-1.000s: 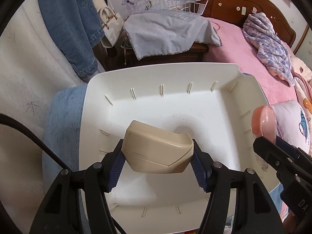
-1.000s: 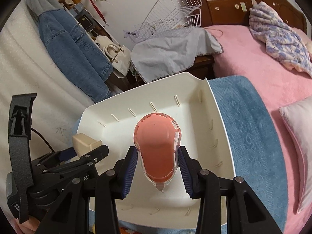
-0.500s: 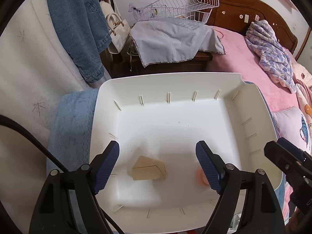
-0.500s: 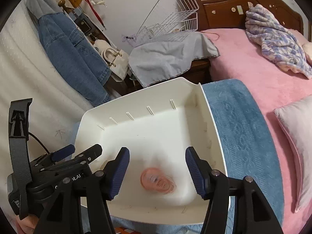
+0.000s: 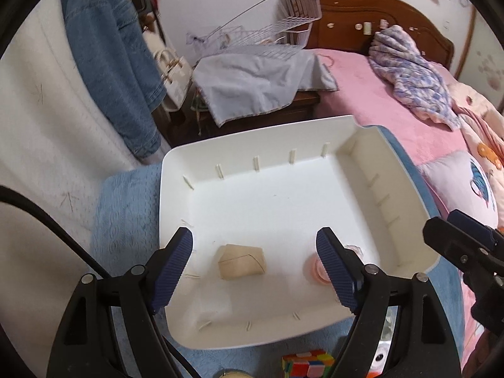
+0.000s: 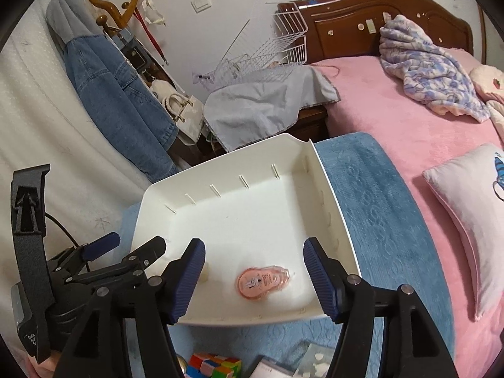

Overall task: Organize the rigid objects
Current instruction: 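Open both tools to drop the block and tape into the tray, then move both tools back toward the remaining items on the rug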

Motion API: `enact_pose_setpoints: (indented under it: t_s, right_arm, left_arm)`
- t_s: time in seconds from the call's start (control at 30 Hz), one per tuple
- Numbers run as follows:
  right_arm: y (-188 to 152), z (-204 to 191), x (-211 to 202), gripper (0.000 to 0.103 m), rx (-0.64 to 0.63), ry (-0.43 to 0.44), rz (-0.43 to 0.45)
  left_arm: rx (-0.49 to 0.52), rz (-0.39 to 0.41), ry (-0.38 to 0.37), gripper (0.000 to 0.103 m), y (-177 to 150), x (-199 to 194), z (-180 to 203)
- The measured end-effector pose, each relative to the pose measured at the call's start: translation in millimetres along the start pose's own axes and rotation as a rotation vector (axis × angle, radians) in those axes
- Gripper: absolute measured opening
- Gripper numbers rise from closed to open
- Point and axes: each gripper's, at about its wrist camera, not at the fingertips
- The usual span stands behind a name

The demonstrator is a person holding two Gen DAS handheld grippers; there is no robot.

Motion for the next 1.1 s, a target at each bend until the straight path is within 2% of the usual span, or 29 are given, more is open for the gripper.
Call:
enact_pose_setpoints:
  t_s: [0.27,0.5,0.87,1.1]
  right_arm:
    - [-15.6,-10.7,-34.3,0.073,-0.009,-0.033,0.067]
    - [-35.0,-2.2,-55.4,0.073,0.02,-0.031,0.087]
    - [-77.5,-1.8,-83.9,0.075,-0.007,-0.031,0.132]
    - [-107.1,-10.4,-110.6,0.075,-0.063,-0.066,0.218]
  left_arm:
    - [0.045,0.067,-0.045,0.083,-11.2,-34.6,10.2]
    - [0.024,0.1,-0.032,0.083,-21.7,-51.1,11.8]
    - [-0.01,0.094,0.015,0.083,-60.7,-74.8,4.4]
    - [-0.029,0.071,0.018,0.083,-92.4,-91.7,-6.7]
Point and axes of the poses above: each gripper's, at about its wrist camera, not at the fingertips, and x roughly the way its jaws point, z to its right, y to its top, and after that the axes turned 14 degrees about -x, right-handed
